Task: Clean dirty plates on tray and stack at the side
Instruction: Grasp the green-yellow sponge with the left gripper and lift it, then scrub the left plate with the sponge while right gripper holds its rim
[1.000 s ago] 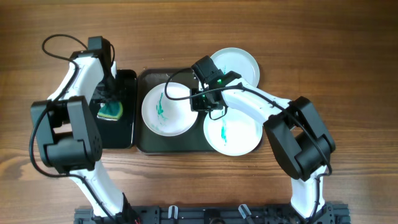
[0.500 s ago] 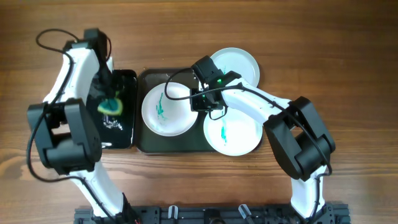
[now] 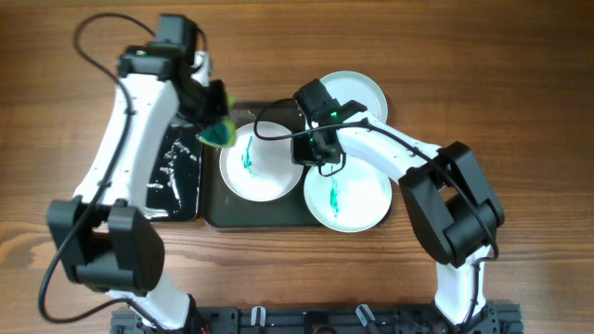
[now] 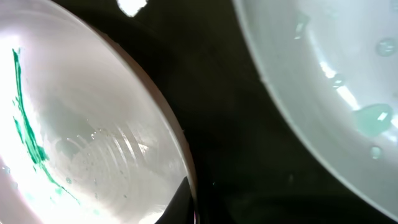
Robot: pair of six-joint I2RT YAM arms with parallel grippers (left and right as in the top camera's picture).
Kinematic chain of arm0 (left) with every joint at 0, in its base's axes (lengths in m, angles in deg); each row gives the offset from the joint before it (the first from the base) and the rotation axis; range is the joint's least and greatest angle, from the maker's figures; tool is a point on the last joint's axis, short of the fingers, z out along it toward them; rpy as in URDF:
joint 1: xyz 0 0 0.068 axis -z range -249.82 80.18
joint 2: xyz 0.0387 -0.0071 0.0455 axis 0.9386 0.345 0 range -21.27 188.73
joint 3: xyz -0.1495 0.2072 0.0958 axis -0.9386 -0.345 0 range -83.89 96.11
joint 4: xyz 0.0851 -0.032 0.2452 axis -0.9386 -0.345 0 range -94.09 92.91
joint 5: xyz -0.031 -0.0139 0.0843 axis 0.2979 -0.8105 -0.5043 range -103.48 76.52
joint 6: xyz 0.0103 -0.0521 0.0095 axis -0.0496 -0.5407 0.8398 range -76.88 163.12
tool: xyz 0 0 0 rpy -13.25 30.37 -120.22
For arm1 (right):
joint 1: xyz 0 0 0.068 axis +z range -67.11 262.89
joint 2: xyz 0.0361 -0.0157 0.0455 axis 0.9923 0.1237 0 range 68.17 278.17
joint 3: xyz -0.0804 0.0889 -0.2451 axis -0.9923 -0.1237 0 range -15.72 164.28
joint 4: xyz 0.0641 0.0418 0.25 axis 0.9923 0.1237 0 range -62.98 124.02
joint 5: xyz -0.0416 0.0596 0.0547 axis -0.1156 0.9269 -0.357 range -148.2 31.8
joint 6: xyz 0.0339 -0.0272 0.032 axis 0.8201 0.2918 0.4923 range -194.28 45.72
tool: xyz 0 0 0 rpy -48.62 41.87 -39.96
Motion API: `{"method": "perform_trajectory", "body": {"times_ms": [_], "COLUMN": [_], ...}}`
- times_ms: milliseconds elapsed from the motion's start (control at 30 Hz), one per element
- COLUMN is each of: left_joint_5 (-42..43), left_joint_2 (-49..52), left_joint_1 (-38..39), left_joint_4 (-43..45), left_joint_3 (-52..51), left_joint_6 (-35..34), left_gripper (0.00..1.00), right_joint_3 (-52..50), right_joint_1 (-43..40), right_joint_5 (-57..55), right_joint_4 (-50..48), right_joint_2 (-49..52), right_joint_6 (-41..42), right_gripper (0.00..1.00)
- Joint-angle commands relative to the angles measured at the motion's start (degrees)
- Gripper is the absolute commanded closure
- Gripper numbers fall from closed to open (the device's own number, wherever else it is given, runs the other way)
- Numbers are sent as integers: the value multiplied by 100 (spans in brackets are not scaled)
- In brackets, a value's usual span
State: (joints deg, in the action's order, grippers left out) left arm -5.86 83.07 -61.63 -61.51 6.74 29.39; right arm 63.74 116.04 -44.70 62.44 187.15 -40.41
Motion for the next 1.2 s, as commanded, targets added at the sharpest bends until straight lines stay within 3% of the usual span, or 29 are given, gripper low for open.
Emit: {"method": "perform_trajectory", "body": {"times_ms": [0, 133, 367, 633, 833, 1000, 1033, 1167], "left_joint_5": [129, -81, 59, 1261, 1766, -533, -1300, -2288], "left_joint_2": [249, 428, 710, 887, 887, 887, 887, 887], "left_joint_1": [293, 391, 452, 894, 1010, 752, 706, 702], "left_joint_4": [341, 715, 1971, 2131, 2024, 1744, 1576, 1375], "left_joint_3": [-566, -1078, -1823, -1851, -1851, -1851, -1851, -1851], "left_joint_6": [-761, -1078, -841, -140, -321, -1482, -1733, -1893], "left_gripper": [96, 96, 96, 96, 96, 96, 96, 96], "right_joint_3": [-20, -20, -20, -20, -20, -28, -31, -136], "right_joint_1": [-66, -66, -66, -66, -66, -66, -66, -68], "right_joint_5": [-343, -348, -350, -348, -348, -345, -343, -195], "right_joint_4": [160, 173, 164, 151, 151, 153, 162, 157], "right_joint_2": [155, 155, 155, 155, 155, 155, 157, 157], "right_joint_6": [210, 214, 212, 157, 96, 81, 81, 188], "right_gripper": [96, 96, 96, 96, 96, 96, 96, 96]}}
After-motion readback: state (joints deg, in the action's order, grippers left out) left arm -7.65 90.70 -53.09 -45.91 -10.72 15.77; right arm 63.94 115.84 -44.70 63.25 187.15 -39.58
